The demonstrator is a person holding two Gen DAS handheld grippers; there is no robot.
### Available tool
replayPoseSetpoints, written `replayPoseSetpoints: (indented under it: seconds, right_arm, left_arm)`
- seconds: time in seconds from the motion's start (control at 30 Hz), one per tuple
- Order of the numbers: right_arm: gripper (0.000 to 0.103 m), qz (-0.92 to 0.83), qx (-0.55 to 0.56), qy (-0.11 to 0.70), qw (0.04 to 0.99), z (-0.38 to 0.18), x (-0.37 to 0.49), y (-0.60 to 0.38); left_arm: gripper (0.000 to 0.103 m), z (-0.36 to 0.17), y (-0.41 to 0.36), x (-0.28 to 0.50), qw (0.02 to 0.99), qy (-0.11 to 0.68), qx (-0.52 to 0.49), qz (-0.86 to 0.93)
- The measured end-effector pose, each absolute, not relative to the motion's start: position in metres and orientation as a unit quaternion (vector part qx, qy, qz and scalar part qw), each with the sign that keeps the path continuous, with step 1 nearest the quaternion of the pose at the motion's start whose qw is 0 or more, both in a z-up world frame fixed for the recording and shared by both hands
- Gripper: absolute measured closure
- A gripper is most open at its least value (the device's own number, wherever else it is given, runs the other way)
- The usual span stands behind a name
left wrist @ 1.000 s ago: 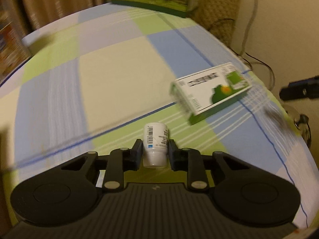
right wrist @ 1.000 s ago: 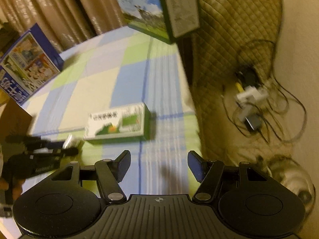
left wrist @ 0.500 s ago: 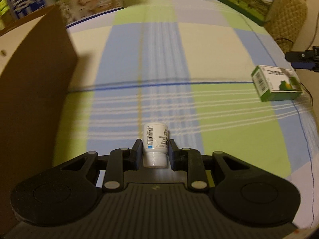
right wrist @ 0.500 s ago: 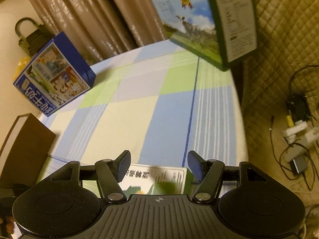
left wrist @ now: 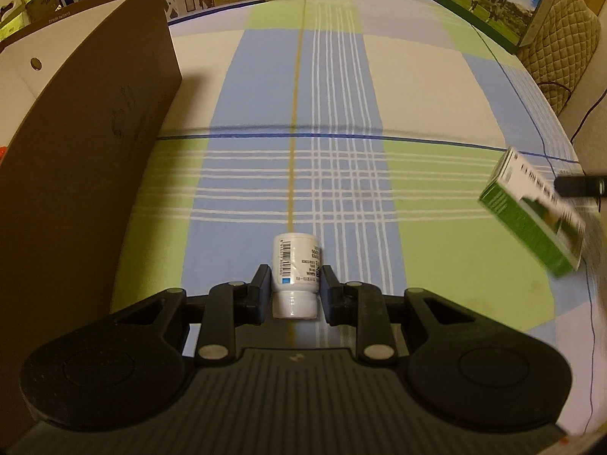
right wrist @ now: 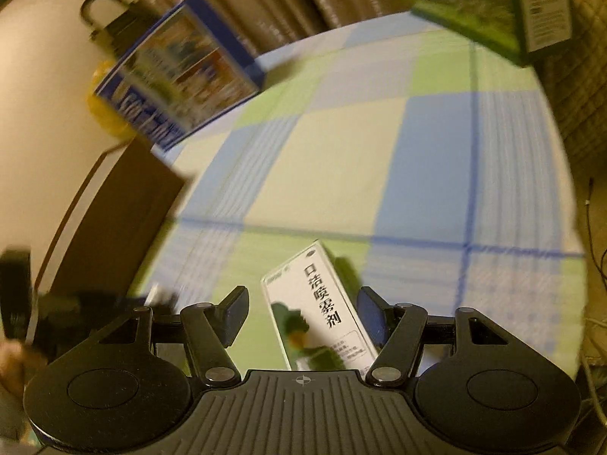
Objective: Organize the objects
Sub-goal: 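Grasp white pill bottle with left gripper while right gripper grasps green spray box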
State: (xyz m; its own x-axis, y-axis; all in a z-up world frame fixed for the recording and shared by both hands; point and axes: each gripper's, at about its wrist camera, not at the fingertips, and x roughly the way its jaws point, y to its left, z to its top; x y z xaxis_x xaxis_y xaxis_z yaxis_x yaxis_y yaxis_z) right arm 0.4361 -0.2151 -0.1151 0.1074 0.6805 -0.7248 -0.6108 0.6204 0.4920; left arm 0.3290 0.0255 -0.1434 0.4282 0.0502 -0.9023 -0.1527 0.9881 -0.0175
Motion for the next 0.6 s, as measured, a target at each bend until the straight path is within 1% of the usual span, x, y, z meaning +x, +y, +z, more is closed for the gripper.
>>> replayPoseSetpoints:
  seconds: [0.2, 0.4, 0.57, 0.6]
  right_arm:
    - [0.042, 0.433, -0.059, 0.484, 0.758, -0.111, 0.394, -0.179]
    - [0.042, 0.428, -0.161, 0.470, 0.755, -0.122, 0.366, -0.145]
    - [0.043, 0.425, -0.198, 0.474, 0.746, -0.135, 0.356, -0.138]
    - [0.047, 0.423, -0.198, 0.477, 0.745, -0.137, 0.355, -0.138]
  left_arm:
    - [0.081, -0.144, 0.020, 0.329, 0.844, 0.531, -0.048, 0.054]
    - [0.080, -0.145, 0.017, 0.328, 0.844, 0.531, -0.049, 0.052]
    - [0.080, -0.146, 0.017, 0.323, 0.845, 0.529, -0.053, 0.052]
    - [0.080, -0.146, 0.017, 0.322, 0.845, 0.530, -0.052, 0.052]
